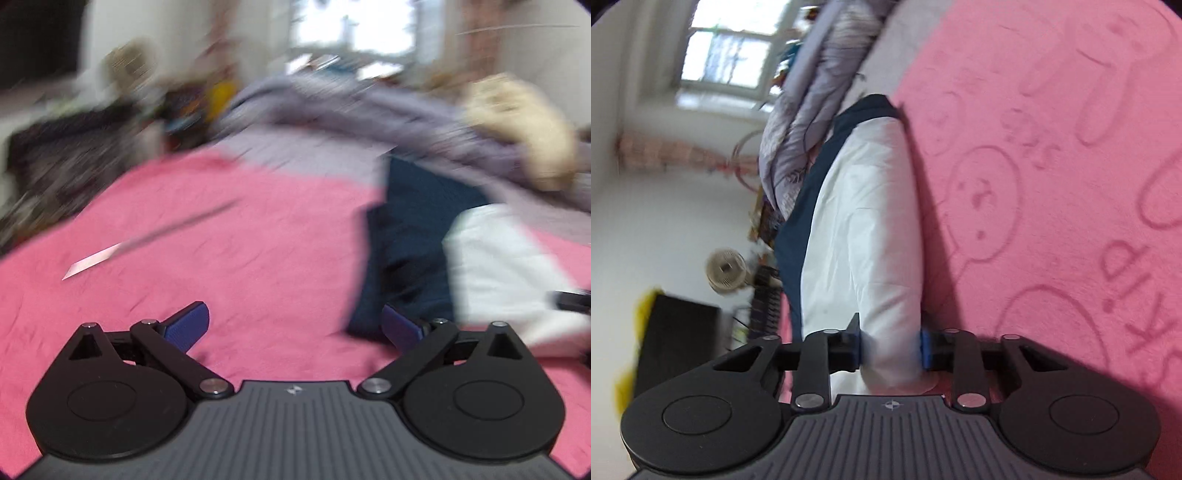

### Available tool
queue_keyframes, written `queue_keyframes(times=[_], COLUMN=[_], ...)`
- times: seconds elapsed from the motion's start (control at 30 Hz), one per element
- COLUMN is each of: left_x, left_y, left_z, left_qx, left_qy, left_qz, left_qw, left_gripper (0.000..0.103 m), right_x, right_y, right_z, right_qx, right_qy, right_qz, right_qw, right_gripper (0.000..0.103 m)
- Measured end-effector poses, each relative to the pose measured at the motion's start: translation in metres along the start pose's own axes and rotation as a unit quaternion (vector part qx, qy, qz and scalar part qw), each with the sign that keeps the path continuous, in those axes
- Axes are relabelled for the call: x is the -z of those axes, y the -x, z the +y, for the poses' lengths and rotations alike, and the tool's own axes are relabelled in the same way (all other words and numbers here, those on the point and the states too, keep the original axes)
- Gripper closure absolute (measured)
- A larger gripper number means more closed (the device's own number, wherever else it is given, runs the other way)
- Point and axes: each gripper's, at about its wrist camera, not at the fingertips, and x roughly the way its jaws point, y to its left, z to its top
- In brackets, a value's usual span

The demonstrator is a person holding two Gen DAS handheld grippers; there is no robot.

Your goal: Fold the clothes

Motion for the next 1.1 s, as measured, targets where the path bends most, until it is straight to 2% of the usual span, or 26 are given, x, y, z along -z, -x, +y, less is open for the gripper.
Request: queue_keyframes(times=[0.07, 0.13, 0.2, 0.23, 0.3, 0.4, 0.43, 0.5, 0.53, 0.57, 0.67, 0.7, 0.73, 0.77, 0.8, 0.87, 0.93, 0.97, 1.0, 1.03, 1.1], left_x=[-0.005, -0.008, -0.004, 0.000, 0.007, 0.013, 0.014, 0.017, 0.016, 0.014, 0.014, 0.017, 0.021, 0.025, 0.029, 0.038, 0.035, 0.031, 0.027, 0.022, 0.018], left_y=[0.010, 0.014, 0.007, 0.002, -0.009, -0.031, -0.039, -0.057, -0.065, -0.070, -0.069, -0.067, -0.065, -0.064, -0.062, -0.059, -0.066, -0.070, -0.073, -0.075, -0.074], left_z=[-0.015, -0.040, -0.068, -0.081, -0.106, -0.123, -0.126, -0.128, -0.125, -0.120, -0.109, -0.110, -0.114, -0.118, -0.122, -0.131, -0.131, -0.127, -0.122, -0.117, -0.106], left_qx=[0.083, 0.122, 0.117, 0.113, 0.103, 0.112, 0.099, 0.054, 0.039, 0.034, 0.048, 0.047, 0.045, 0.043, 0.041, 0.037, 0.043, 0.050, 0.057, 0.063, 0.072], left_qy=[-0.042, -0.109, -0.201, -0.245, -0.332, -0.378, -0.390, -0.396, -0.386, -0.368, -0.335, -0.342, -0.359, -0.377, -0.396, -0.431, -0.417, -0.396, -0.374, -0.353, -0.323], left_qz=[-0.010, -0.021, -0.030, -0.032, -0.036, -0.017, -0.011, 0.002, 0.012, 0.022, 0.027, 0.020, 0.010, 0.000, -0.010, -0.031, -0.019, -0.006, 0.004, 0.014, 0.022], left_qw=[0.9956, 0.9863, 0.9721, 0.9624, 0.9371, 0.9186, 0.9154, 0.9166, 0.9218, 0.9290, 0.9406, 0.9384, 0.9322, 0.9251, 0.9175, 0.9009, 0.9079, 0.9169, 0.9255, 0.9334, 0.9435], left_gripper=[0.002, 0.002, 0.002, 0.002, 0.002, 0.003, 0.005, 0.013, 0.013, 0.013, 0.013, 0.011, 0.009, 0.007, 0.006, 0.006, 0.006, 0.009, 0.019, 0.025, 0.039], right_x=[-0.004, -0.008, -0.013, -0.015, -0.019, -0.024, -0.025, -0.024, -0.021, -0.018, -0.001, 0.002, 0.005, 0.008, 0.009, 0.015, 0.024, 0.029, 0.033, 0.036, 0.043], right_y=[-0.001, -0.001, -0.001, 0.000, 0.000, 0.000, 0.001, 0.003, 0.004, 0.004, 0.004, 0.005, 0.005, 0.005, 0.005, 0.003, 0.001, 0.000, 0.001, 0.002, 0.009], right_z=[0.006, 0.012, 0.019, 0.022, 0.027, 0.034, 0.037, 0.044, 0.049, 0.054, 0.066, 0.066, 0.065, 0.065, 0.065, 0.071, 0.081, 0.086, 0.089, 0.092, 0.096], right_qx=[-0.001, -0.002, -0.009, -0.012, -0.015, -0.020, -0.019, -0.007, 0.007, 0.027, 0.071, 0.072, 0.072, 0.073, 0.074, 0.091, 0.118, 0.130, 0.136, 0.140, 0.137], right_qy=[-0.007, -0.014, -0.021, -0.025, -0.031, -0.035, -0.027, 0.014, 0.043, 0.080, 0.177, 0.179, 0.182, 0.184, 0.185, 0.219, 0.279, 0.310, 0.333, 0.353, 0.384], right_qz=[0.008, 0.016, 0.025, 0.029, 0.038, 0.053, 0.058, 0.062, 0.064, 0.066, 0.069, 0.064, 0.059, 0.054, 0.054, 0.054, 0.054, 0.054, 0.055, 0.057, 0.061], right_qw=[1.000, 1.000, 0.999, 0.999, 0.999, 0.998, 0.998, 0.998, 0.997, 0.994, 0.979, 0.979, 0.979, 0.979, 0.978, 0.970, 0.952, 0.940, 0.932, 0.923, 0.911], right_gripper=[0.075, 0.075, 0.075, 0.075, 0.076, 0.076, 0.075, 0.071, 0.069, 0.064, 0.057, 0.055, 0.057, 0.065, 0.070, 0.070, 0.070, 0.067, 0.063, 0.060, 0.051])
